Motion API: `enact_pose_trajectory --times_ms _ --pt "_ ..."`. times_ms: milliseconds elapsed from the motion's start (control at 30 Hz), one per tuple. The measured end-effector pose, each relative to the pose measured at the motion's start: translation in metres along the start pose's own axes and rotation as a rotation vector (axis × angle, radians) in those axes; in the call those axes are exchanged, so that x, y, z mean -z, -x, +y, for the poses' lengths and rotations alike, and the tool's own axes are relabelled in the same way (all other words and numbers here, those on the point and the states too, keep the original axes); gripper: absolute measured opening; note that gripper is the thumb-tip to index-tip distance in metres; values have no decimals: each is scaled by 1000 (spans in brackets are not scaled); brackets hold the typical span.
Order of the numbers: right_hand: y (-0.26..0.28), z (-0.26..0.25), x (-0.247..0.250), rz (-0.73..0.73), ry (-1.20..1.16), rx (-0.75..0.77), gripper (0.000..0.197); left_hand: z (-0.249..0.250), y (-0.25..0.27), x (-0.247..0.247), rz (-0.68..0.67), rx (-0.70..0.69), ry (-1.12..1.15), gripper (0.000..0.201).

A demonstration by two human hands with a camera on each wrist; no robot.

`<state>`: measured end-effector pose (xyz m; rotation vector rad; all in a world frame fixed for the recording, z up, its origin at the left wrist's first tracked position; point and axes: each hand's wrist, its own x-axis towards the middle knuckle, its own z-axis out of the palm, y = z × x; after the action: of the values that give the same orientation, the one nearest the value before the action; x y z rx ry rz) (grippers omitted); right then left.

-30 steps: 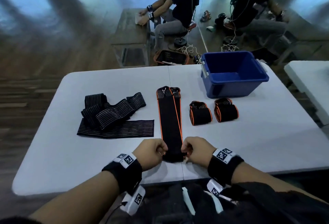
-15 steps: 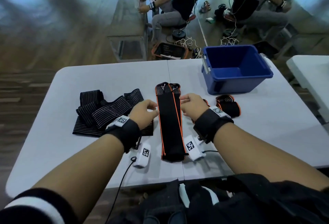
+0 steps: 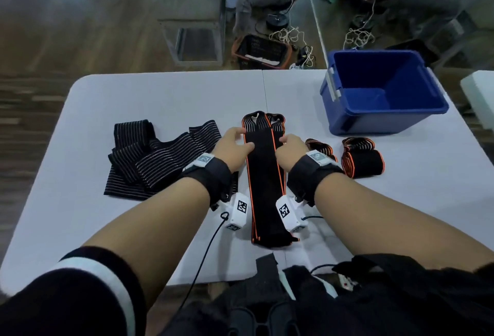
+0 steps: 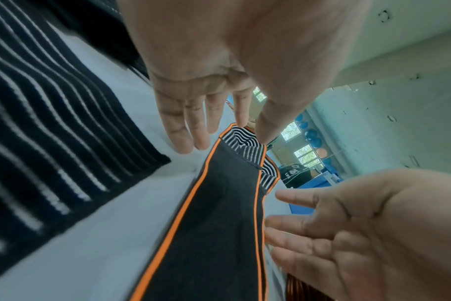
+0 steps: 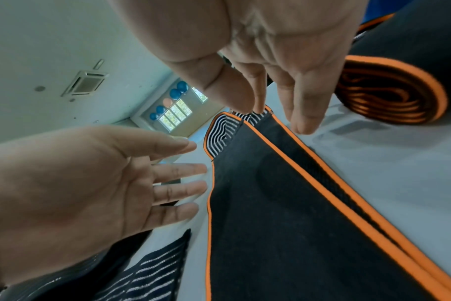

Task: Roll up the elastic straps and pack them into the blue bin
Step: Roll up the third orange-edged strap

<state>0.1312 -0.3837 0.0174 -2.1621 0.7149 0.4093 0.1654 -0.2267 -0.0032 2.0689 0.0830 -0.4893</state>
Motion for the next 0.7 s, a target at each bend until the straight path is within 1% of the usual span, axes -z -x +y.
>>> enact_pose_trajectory --times_ms 67,133,200,300,367,500,633,700 --pt "-5 0 -2 11 -29 -5 50 3 -5 -2 -11 20 88 47" --pt "-7 0 -3 24 -62 5 47 5 -8 -3 -12 35 163 45" --pt "-8 1 -5 25 -87 26 45 5 -10 -6 -24 39 215 44" --pt "-9 1 -8 7 -120 41 47 7 -11 -10 -45 46 271 45" --pt "-10 1 -9 -3 -131 38 49 7 -11 -11 -34 39 263 43" --pt "-15 8 -9 -10 -117 44 53 0 -15 -6 44 13 174 34" --pt "-12 13 -8 -7 -124 38 52 -7 -14 -5 -17 20 155 30" --pt "-7 16 -5 -17 -133 58 49 -8 -11 -4 -18 -3 120 31"
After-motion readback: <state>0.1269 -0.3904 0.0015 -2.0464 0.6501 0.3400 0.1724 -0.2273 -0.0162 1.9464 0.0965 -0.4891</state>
